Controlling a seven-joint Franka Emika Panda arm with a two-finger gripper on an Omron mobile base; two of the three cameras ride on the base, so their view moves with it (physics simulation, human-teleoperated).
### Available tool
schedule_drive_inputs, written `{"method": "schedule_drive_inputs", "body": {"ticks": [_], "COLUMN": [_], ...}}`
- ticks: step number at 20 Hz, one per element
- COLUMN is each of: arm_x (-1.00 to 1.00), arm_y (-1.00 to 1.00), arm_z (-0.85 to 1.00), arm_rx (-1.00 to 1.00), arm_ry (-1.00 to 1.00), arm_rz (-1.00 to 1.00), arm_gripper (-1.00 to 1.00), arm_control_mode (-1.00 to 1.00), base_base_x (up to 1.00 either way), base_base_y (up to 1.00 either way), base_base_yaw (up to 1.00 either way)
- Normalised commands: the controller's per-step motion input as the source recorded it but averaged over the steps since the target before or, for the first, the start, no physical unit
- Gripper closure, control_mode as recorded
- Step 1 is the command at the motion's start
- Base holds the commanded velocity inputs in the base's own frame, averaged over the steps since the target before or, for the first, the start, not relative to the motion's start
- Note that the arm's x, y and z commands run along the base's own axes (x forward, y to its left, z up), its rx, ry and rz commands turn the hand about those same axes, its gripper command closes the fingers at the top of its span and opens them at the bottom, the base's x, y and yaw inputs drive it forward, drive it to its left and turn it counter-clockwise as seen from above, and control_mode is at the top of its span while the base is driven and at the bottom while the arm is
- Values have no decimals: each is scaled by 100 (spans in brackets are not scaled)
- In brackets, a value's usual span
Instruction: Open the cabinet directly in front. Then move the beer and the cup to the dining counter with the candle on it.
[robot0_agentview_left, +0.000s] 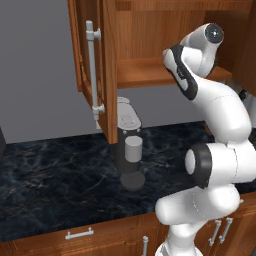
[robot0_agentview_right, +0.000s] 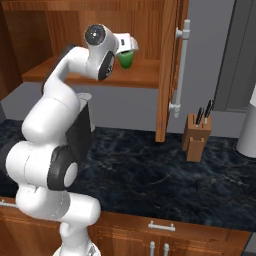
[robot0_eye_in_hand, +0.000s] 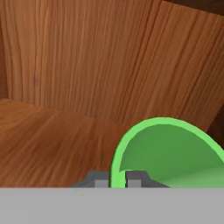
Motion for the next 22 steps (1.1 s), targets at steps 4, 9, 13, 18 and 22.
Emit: {"method": "schedule_drive_inputs", "body": {"ticks": [4, 9, 13, 18, 22], "arm_x": [-88, -100, -100, -100, -100], "arm_y": [0, 0, 0, 0, 2], "arm_z": [18, 76, 49, 13, -8], "arm_rx": [7, 14, 14, 3, 0], "arm_ry": [-18, -27, -8, 22, 36], "arm_rz": [0, 0, 0, 0, 0], "arm_gripper": [100, 100, 100, 100, 100], "arm_control_mode": [-100, -100, -100, -100, -100], "base_base_x": [0, 0, 0, 0, 0], "base_base_y": [0, 0, 0, 0, 0], "base_base_yaw": [0, 0, 0, 0, 0]}}
